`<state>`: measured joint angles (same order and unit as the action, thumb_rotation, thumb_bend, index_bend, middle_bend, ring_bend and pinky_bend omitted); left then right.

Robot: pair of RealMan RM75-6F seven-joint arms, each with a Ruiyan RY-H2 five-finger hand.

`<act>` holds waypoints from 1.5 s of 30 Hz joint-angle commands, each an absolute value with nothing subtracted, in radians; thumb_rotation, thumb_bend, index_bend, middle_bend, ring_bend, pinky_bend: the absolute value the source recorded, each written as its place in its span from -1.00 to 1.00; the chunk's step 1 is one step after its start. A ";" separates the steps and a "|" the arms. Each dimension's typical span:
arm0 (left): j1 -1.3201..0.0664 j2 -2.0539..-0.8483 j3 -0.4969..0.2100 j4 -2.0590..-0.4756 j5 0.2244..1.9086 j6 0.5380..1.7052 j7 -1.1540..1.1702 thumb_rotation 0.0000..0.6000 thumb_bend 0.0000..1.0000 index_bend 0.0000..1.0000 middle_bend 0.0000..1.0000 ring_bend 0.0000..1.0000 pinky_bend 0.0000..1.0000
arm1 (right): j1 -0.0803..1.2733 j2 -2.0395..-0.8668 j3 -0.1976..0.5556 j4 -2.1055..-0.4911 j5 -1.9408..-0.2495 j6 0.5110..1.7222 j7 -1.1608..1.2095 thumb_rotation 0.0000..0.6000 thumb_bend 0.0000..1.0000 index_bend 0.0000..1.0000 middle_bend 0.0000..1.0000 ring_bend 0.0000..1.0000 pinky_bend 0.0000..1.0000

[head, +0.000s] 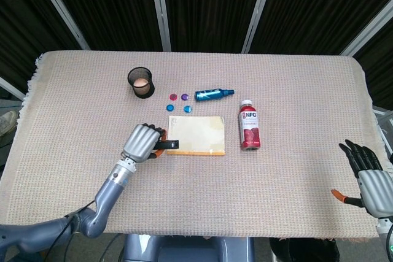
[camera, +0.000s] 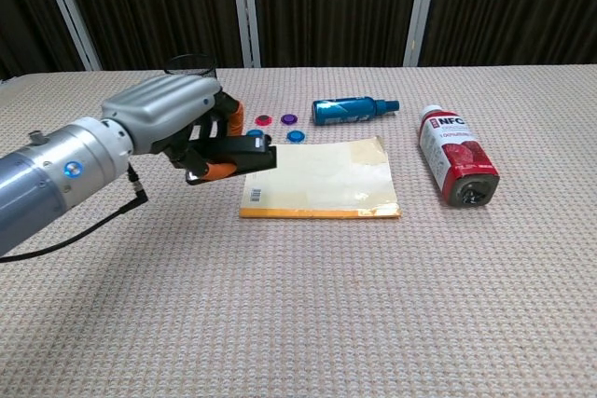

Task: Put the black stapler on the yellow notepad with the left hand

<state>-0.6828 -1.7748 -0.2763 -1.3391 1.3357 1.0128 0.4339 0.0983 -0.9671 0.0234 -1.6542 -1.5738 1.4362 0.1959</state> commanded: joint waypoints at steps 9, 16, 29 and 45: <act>-0.880 -1.997 -0.356 -1.059 1.260 0.914 0.456 1.00 -0.35 0.21 0.14 0.03 0.14 | 0.092 -0.945 0.022 -1.627 -1.586 1.457 0.288 1.00 -0.83 -1.00 -1.00 -1.00 -1.00; -0.971 -2.101 -0.379 -0.884 1.239 0.874 0.418 1.00 -0.36 0.11 0.08 0.00 0.14 | 0.095 -0.942 0.019 -1.613 -1.596 1.458 0.315 1.00 -0.83 -1.00 -1.00 -1.00 -1.00; -0.977 -2.079 -0.342 -0.923 1.262 0.903 0.341 1.00 -0.55 -1.00 -0.99 -0.84 -0.36 | 0.095 -0.942 0.017 -1.610 -1.598 1.462 0.318 1.00 -0.83 -1.00 -1.00 -1.00 -1.00; -0.423 -1.531 0.087 -1.647 1.475 1.540 0.671 1.00 -0.53 -1.00 -1.00 -1.00 -0.61 | 0.088 -0.967 0.021 -1.642 -1.572 1.462 0.211 1.00 -0.83 -1.00 -1.00 -1.00 -1.00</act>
<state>-0.5770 -1.6714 -0.0505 -1.5511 1.4066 1.3869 0.5806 0.0869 -0.9586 0.0214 -1.6332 -1.5771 1.4681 0.2367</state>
